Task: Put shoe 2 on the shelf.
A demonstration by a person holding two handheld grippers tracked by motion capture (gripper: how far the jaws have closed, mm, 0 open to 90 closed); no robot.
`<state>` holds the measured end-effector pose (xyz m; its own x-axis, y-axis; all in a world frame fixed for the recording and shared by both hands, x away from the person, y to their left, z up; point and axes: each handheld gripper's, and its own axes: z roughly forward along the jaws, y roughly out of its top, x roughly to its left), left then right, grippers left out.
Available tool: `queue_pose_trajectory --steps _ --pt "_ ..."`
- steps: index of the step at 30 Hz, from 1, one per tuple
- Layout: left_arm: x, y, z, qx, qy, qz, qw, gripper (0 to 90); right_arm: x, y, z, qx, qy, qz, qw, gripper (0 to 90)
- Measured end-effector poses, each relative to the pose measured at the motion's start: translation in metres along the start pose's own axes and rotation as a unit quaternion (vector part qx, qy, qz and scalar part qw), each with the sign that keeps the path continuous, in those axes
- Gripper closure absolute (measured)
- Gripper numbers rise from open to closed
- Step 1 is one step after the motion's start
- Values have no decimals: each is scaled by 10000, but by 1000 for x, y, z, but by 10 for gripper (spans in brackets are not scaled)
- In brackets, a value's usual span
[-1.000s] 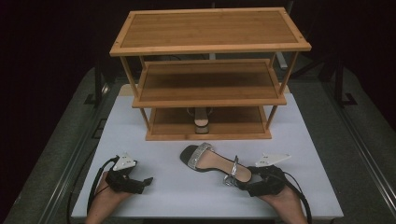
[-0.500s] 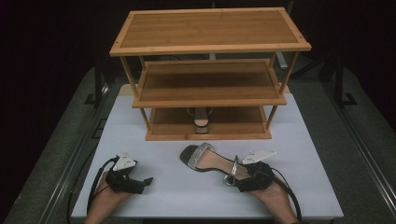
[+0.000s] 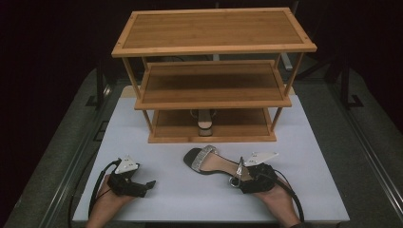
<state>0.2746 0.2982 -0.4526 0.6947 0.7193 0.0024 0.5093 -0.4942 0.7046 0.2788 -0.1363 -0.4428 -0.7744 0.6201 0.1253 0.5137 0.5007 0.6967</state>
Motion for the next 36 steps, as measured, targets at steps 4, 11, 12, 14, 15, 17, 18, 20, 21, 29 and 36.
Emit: queue_pose_trajectory --steps 4,11,12,14,15,17,18,20,21,29,36 --pt "0 0 0 2 -1 -1 10000 80 2 2 -9 -250 -75 -101 9996 389" --pt "0 0 0 0 0 -2 10000 80 -1 -3 -12 -41 -77 -140 9999 383" --pt "0 0 0 1 -2 -3 10000 80 0 -4 -11 -44 -88 -166 9998 382" --pt "0 0 0 1 -1 -3 10000 80 2 -5 -10 35 -147 -252 9996 380" --pt "0 0 0 2 -1 -2 10000 80 3 -5 -10 51 -147 -249 9996 377" --pt "0 0 0 2 -2 -3 10000 80 2 -7 -9 88 -81 -189 9997 368" --pt "0 0 0 1 -2 -2 10000 80 2 -8 -8 99 -55 -182 9998 353" --pt "0 0 0 0 -1 -4 10000 80 0 -8 -9 92 6 -99 9999 315" --pt "0 0 0 3 -3 -3 10000 80 0 -8 -9 91 -21 -92 9999 289" --pt "0 0 0 2 -2 -3 10000 80 0 -8 -13 25 9 -126 9999 377" --pt "0 0 0 1 -3 -2 10000 80 4 -4 -17 -131 -112 -180 9997 386"
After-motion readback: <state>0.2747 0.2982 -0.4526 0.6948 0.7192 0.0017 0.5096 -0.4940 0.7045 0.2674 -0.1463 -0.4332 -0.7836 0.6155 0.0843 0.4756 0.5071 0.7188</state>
